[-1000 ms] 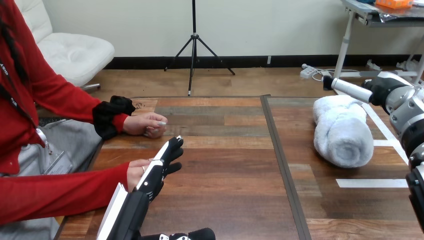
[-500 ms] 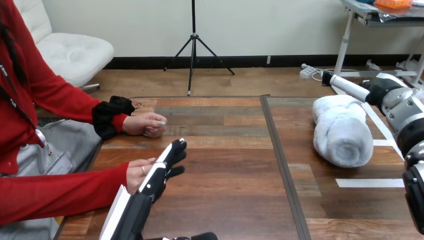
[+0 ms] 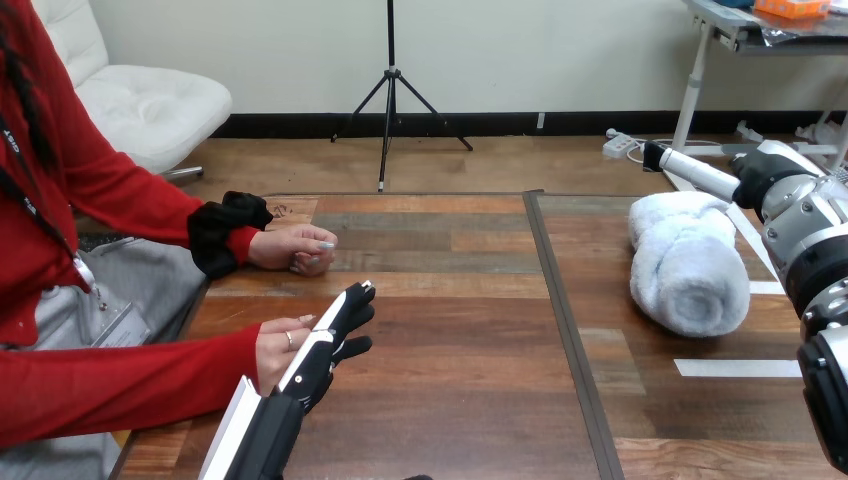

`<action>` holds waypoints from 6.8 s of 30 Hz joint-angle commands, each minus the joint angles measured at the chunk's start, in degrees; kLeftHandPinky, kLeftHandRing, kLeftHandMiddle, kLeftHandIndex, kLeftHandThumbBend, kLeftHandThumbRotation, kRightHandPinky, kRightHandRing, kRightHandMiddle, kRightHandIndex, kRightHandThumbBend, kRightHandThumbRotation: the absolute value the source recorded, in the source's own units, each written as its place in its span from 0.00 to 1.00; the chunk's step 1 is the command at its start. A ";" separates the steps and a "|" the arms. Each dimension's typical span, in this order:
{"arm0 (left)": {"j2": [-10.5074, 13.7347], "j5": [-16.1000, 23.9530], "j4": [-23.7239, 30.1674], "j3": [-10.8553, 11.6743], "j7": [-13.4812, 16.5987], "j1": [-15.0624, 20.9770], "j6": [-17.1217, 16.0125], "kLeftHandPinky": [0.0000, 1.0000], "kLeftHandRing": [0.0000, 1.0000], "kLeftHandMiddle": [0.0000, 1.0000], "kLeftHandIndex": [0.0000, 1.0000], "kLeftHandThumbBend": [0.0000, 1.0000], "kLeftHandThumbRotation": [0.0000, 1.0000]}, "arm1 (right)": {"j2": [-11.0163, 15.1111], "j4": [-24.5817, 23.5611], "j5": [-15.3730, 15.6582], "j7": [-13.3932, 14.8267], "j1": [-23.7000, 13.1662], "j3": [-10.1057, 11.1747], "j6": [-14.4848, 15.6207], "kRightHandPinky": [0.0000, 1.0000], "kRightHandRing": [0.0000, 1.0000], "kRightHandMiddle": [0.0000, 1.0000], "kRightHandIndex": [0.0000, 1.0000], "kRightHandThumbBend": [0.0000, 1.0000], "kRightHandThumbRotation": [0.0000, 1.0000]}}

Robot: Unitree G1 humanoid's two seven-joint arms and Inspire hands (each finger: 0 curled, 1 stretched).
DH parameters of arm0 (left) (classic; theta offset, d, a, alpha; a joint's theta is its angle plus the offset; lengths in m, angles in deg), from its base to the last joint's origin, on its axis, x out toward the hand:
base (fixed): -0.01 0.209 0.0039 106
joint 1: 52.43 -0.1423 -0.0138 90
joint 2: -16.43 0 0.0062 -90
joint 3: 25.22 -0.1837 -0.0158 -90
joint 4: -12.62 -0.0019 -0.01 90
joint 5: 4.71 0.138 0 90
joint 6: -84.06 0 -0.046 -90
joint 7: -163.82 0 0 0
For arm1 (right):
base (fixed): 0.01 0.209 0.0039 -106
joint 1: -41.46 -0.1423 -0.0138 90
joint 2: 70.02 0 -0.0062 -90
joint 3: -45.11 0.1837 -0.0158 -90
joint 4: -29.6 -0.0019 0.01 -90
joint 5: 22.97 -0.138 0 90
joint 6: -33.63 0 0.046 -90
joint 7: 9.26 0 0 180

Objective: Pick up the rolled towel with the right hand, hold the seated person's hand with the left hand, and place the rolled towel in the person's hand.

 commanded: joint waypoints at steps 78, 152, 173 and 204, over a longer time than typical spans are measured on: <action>0.88 -1.08 13.32 -0.91 -0.21 -6.06 -3.60 0.82 0.89 0.93 0.93 1.00 0.53 | -6.21 0.90 8.40 -1.31 8.57 -8.60 -1.51 0.00 1.00 1.00 1.00 0.98 1.00; 0.61 -0.60 15.49 0.60 0.32 -6.12 -4.66 0.77 0.86 0.91 0.91 1.00 0.55 | -8.66 -0.28 -3.26 25.98 13.07 5.52 -9.18 0.28 0.39 0.49 0.61 0.82 0.00; -0.57 1.17 14.14 2.14 1.68 -4.87 -6.74 0.73 0.83 0.89 0.90 1.00 0.58 | -9.13 -0.64 -2.61 25.57 13.00 4.37 -11.67 0.23 0.32 0.43 0.69 0.81 0.00; -0.31 1.06 12.51 1.84 1.75 -3.15 -6.21 0.74 0.83 0.89 0.90 1.00 0.58 | -9.19 -1.57 -5.83 22.61 16.29 5.92 -22.94 0.33 0.39 0.47 0.42 0.87 0.00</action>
